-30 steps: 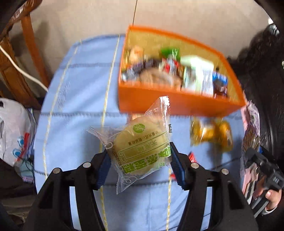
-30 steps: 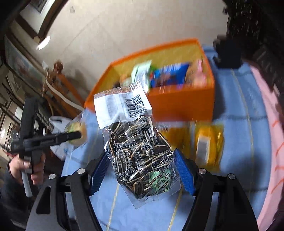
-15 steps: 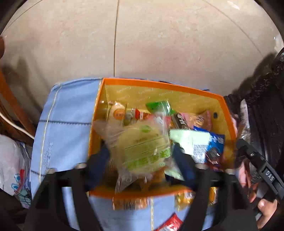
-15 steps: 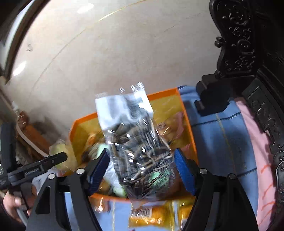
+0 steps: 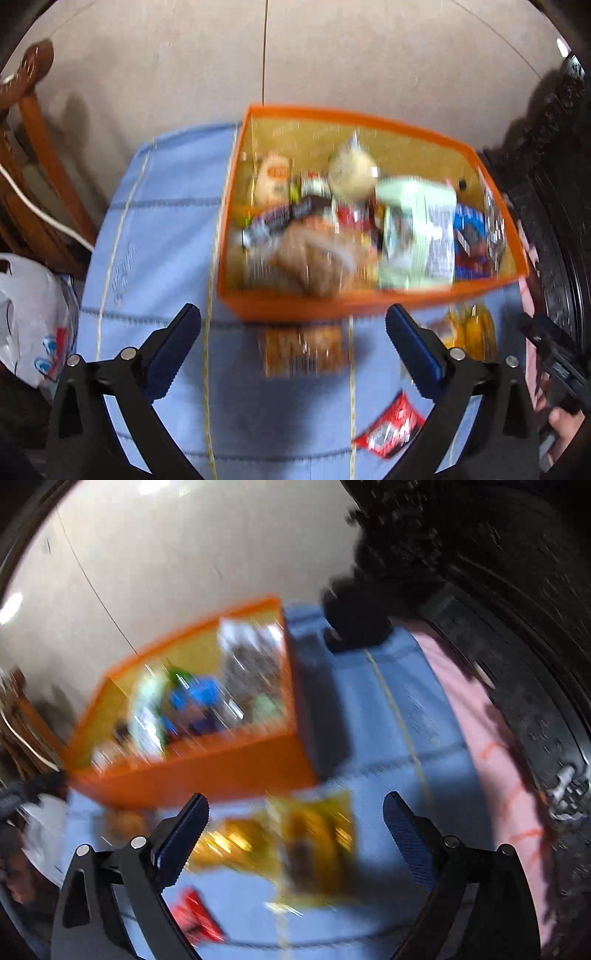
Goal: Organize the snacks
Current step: 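Grasp a yellow barcoded bread bag with right tool, then grasp the other yellow bread bag with left tool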
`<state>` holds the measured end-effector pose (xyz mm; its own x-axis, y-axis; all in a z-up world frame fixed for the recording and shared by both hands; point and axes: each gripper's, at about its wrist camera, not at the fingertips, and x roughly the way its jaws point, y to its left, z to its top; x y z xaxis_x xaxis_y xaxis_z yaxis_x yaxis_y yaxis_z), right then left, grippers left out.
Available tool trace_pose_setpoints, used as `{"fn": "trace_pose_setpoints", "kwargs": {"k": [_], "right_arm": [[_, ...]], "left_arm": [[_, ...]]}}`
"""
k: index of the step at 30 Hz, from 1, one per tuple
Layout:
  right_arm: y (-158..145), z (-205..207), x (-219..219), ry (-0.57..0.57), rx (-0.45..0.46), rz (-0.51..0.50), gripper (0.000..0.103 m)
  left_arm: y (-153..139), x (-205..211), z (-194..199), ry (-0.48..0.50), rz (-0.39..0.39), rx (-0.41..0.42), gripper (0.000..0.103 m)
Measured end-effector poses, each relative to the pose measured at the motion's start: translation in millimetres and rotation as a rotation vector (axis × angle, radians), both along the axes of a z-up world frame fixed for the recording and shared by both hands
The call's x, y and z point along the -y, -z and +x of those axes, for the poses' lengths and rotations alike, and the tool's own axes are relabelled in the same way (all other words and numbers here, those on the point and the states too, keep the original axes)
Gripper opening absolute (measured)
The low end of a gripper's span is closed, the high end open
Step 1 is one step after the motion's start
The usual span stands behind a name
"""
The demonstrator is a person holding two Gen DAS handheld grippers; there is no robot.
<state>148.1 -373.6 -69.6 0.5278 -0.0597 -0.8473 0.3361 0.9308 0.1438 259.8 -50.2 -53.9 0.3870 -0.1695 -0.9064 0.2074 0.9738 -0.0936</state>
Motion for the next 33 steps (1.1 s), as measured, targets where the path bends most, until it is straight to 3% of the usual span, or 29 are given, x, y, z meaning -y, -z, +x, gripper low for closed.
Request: {"fn": "trace_pose_setpoints", "kwargs": {"k": [5, 11, 13, 14, 15, 23, 29, 33], "right_arm": [[44, -7, -1, -0.014, -0.151, -0.094, 0.096], [66, 6, -16, -0.084, -0.169, -0.070, 0.093], [77, 13, -26, -0.139, -0.236, -0.090, 0.063], [81, 14, -31, -0.165, -0.260, -0.098, 0.057], [79, 13, -33, -0.175, -0.247, -0.105, 0.042], [44, -43, 3, -0.066, -0.117, 0.161, 0.041], [36, -85, 19, -0.038, -0.111, 0.210, 0.041], [44, -86, 21, -0.039, -0.120, 0.223, 0.041]], "left_arm": [[25, -7, -28, 0.004, 0.039, -0.066, 0.098], [41, -11, -47, 0.002, 0.044, -0.128, 0.098], [40, -3, -50, 0.013, 0.031, -0.132, 0.098], [39, 1, -50, 0.021, 0.021, -0.137, 0.098], [40, 7, -50, 0.032, 0.015, -0.143, 0.098], [49, 94, -42, 0.165, 0.015, -0.147, 0.098], [72, 152, -36, 0.215, 0.042, -0.197, 0.098], [98, 179, -25, 0.200, 0.044, -0.271, 0.098]]}}
